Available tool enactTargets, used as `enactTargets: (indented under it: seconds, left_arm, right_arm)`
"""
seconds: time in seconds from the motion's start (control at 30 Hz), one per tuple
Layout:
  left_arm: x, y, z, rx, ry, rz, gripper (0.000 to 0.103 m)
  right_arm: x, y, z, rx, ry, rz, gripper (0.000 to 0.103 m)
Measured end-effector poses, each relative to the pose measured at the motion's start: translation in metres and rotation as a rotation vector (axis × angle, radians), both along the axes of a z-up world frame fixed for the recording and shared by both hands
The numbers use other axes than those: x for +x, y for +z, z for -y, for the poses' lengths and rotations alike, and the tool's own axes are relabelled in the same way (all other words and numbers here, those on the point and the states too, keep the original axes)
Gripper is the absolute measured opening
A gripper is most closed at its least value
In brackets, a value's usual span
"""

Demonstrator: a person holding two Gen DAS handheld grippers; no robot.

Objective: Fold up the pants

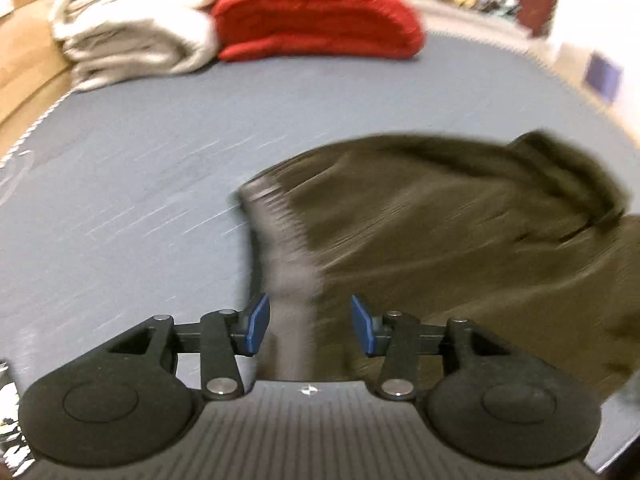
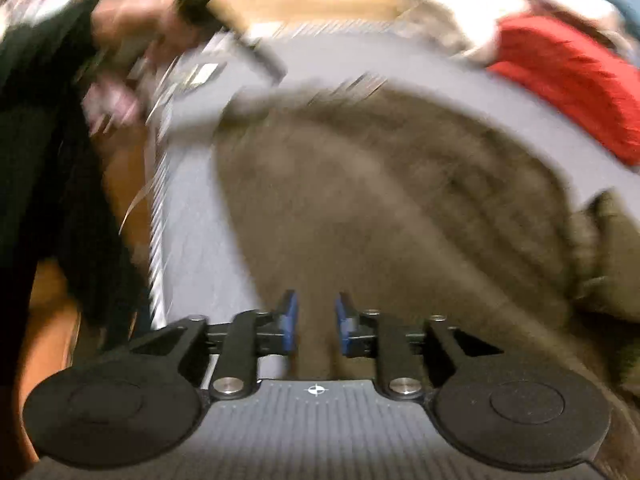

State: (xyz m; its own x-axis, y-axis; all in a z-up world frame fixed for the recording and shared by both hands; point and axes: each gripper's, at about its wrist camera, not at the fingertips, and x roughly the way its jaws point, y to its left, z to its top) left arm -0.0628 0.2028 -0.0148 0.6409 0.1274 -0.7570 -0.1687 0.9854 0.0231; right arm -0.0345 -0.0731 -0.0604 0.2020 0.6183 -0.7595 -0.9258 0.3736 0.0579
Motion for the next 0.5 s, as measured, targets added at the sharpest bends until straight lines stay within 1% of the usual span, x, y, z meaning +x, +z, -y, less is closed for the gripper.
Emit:
enactTargets:
  seconds: [0.07, 0.17, 0.2, 0.23, 0.3, 0.33, 0.4, 0.47, 0.5]
  left_arm:
    - [0.013, 0.004, 0.025, -0.009, -0.034, 0.031, 0.050]
    - [0.036, 0.014, 0.060, -0.041, -0.063, 0.075, 0.048]
    - [0.044, 0.017, 0.073, -0.059, -0.067, 0.089, 0.041]
    - [0.053, 0.022, 0.086, -0.081, -0.068, 0.098, 0.025]
    - [0.068, 0.033, 0.110, -0.117, -0.070, 0.107, 0.008]
    - [0.074, 0.042, 0.125, -0.140, -0.087, 0.131, 0.007]
    - [0.081, 0.054, 0.155, -0.157, -0.133, 0.186, 0.007]
    - [0.087, 0.053, 0.178, -0.162, -0.172, 0.222, 0.007]
    - [0.090, 0.045, 0.187, -0.169, -0.185, 0.225, 0.007]
  right_arm:
    - [0.023, 0.015, 0.012, 0.066, -0.151, 0.040, 0.048]
    - [0.060, 0.032, 0.035, 0.113, -0.377, 0.095, 0.048]
    - [0.072, 0.038, 0.043, 0.124, -0.455, 0.114, 0.048]
    - [0.087, 0.044, 0.053, 0.137, -0.549, 0.127, 0.049]
    - [0.113, 0.052, 0.076, 0.157, -0.740, 0.133, 0.052]
    - [0.126, 0.057, 0.092, 0.177, -0.838, 0.135, 0.057]
    - [0.144, 0.060, 0.117, 0.206, -0.969, 0.125, 0.064]
    - [0.157, 0.053, 0.136, 0.233, -1.066, 0.101, 0.066]
    - [0.163, 0.047, 0.145, 0.244, -1.103, 0.086, 0.067]
